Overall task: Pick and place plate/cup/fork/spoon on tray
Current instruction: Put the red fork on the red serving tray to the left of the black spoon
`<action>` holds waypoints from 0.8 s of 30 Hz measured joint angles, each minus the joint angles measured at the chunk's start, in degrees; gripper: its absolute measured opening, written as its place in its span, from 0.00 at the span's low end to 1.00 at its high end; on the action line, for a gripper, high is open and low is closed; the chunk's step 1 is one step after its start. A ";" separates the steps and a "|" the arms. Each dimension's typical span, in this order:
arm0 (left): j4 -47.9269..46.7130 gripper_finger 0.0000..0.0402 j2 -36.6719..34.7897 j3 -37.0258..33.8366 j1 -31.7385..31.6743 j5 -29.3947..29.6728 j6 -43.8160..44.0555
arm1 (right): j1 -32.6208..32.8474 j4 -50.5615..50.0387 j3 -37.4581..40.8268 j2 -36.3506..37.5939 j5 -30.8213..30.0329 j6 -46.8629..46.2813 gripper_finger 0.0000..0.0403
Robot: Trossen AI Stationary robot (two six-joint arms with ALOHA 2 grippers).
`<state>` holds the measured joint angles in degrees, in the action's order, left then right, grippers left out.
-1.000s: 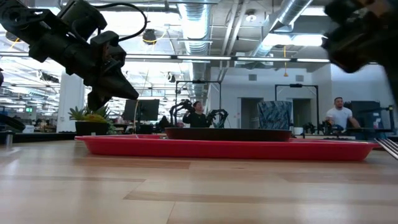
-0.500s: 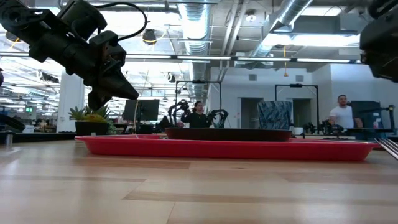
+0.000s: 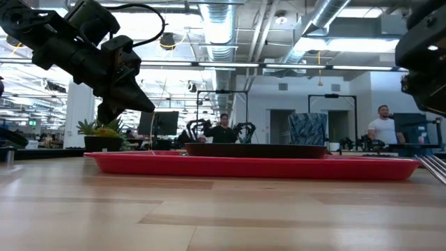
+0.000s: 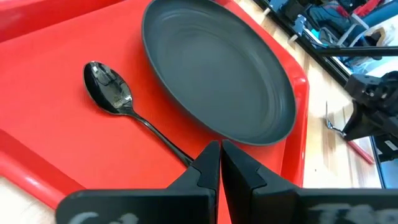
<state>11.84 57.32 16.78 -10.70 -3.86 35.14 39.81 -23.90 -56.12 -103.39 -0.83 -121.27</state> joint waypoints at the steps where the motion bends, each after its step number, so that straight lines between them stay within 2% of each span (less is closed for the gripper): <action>1: 0.04 0.00 0.00 0.00 0.00 0.00 0.00 | -0.17 -0.12 -0.01 0.00 -0.17 0.18 0.19; 11: 0.04 0.00 0.00 0.00 0.00 -0.09 0.53 | -2.60 -1.88 -1.55 -0.21 0.70 6.95 0.14; 19: 0.05 0.00 -0.05 0.00 0.00 -1.60 0.03 | -5.27 -3.67 -6.67 -0.59 -4.72 9.63 0.13; 24: -0.55 0.00 -3.02 0.02 -0.02 -3.38 -1.45 | -7.81 -6.23 -11.79 -0.52 -7.17 13.21 0.13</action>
<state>11.29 54.30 16.80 -10.72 -7.24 33.69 31.99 -30.13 -67.92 -103.92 -8.01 -108.06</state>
